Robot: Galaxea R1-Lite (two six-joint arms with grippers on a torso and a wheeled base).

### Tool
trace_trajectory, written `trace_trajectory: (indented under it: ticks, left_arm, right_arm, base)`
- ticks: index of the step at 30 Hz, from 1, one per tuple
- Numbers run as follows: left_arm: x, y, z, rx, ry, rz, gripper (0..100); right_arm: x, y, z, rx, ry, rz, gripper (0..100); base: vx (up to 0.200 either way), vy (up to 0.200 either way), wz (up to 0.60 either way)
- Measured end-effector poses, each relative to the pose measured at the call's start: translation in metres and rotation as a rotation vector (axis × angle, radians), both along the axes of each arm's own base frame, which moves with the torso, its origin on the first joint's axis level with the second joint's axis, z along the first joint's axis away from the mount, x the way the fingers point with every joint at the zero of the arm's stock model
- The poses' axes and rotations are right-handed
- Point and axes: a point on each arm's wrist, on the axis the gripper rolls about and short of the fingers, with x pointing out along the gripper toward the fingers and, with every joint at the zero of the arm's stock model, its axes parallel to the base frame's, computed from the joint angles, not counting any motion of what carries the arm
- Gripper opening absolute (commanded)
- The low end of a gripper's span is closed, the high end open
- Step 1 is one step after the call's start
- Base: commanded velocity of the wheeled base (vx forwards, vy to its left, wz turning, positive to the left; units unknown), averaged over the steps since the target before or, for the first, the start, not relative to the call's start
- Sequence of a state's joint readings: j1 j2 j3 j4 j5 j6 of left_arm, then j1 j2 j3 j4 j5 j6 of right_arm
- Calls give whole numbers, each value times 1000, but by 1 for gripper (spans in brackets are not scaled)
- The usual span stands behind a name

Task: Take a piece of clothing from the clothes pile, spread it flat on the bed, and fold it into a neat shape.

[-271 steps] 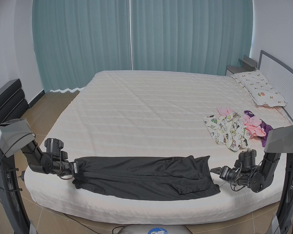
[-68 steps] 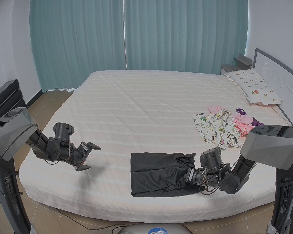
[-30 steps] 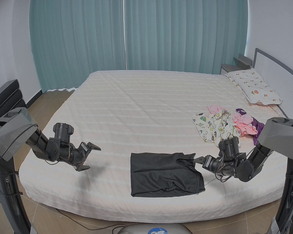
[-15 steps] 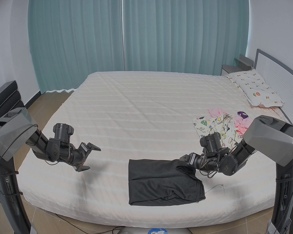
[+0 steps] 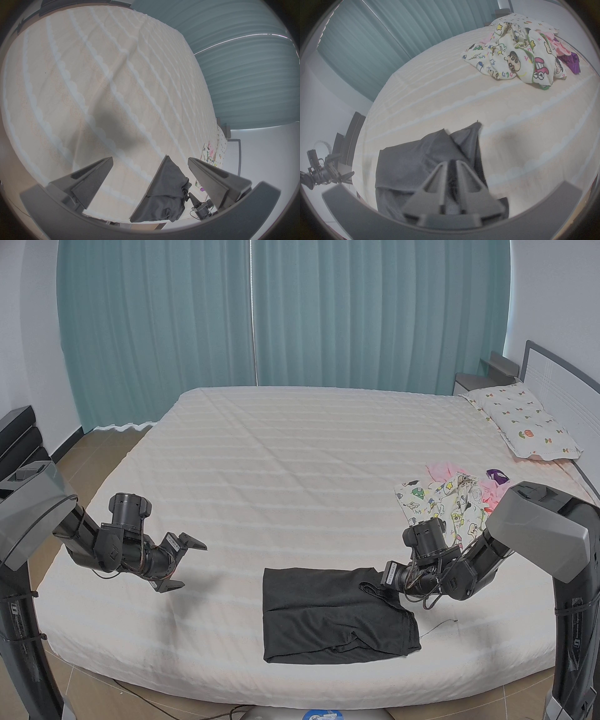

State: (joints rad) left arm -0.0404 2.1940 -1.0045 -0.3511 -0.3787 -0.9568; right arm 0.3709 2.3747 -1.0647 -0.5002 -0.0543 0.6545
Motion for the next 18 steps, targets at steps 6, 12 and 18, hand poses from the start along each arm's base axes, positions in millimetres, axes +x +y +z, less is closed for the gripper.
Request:
trace_trajectory:
  ticks: [6, 12, 18]
  left_arm:
    - [0, 0, 0, 0, 1, 0, 100]
    - [0, 0, 0, 0, 1, 0, 100]
    - [0, 0, 0, 1, 1, -1, 100]
  right_arm:
    - [12, -25, 2, 18, -11, -68, 0]
    - [17, -40, 1, 32, -8, -99, 100]
    - [8, -35, 4, 44, 5, -71, 100]
  base:
    - [0, 0, 0]
    - [0, 0, 0]
    - [0, 0, 0]
